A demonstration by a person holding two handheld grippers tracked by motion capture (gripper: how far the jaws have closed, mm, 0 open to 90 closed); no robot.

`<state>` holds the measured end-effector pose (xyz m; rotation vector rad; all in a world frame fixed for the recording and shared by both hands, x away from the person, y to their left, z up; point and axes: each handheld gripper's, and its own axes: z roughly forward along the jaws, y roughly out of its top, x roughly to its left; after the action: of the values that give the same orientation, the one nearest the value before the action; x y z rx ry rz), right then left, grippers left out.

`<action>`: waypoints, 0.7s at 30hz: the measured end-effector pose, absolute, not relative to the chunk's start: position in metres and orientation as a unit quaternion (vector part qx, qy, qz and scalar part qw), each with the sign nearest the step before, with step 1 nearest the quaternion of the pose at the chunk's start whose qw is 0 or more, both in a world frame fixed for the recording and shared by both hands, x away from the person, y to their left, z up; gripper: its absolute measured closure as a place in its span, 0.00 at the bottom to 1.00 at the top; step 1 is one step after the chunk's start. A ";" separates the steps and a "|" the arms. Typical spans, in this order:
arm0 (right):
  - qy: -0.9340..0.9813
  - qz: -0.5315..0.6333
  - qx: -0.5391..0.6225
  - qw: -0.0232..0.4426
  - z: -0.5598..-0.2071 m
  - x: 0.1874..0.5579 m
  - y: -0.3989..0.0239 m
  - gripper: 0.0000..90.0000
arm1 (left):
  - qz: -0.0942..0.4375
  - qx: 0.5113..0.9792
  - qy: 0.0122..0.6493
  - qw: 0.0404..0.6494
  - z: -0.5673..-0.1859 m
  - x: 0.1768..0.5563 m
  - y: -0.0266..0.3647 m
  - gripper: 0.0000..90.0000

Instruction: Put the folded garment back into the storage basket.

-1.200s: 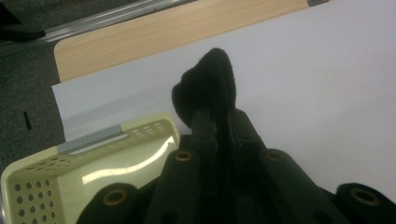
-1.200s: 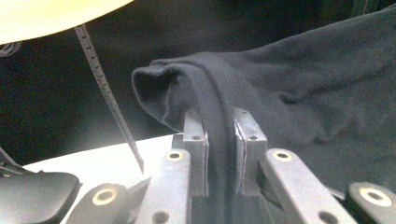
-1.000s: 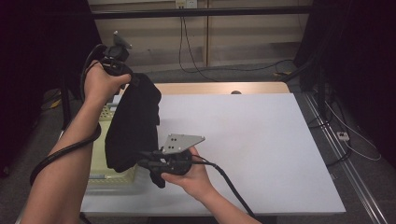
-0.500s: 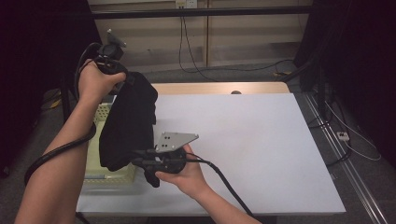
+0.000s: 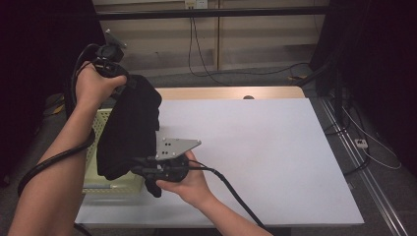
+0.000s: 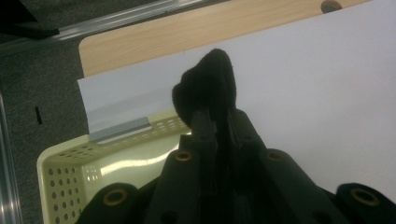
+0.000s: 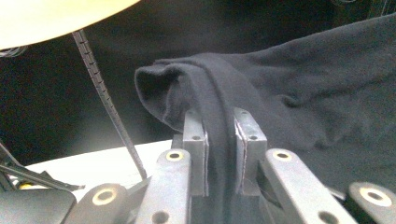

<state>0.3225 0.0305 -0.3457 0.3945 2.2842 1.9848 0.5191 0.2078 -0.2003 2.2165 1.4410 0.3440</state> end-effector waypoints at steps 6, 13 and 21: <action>0.747 0.651 0.129 0.040 -0.347 0.323 0.035 0.87 | 0.128 0.806 0.529 0.233 -0.199 0.518 0.215 0.92; 0.747 0.652 0.123 0.041 -0.345 0.323 0.039 0.87 | 0.132 0.802 0.534 0.231 -0.196 0.517 0.221 0.92; 0.747 0.653 0.122 0.039 -0.345 0.324 0.046 0.87 | 0.134 0.801 0.536 0.233 -0.197 0.517 0.227 0.92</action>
<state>0.3240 0.0461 -0.3445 0.3745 2.2902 2.0008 0.5172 0.2269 -0.1967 2.1995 1.4719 0.3675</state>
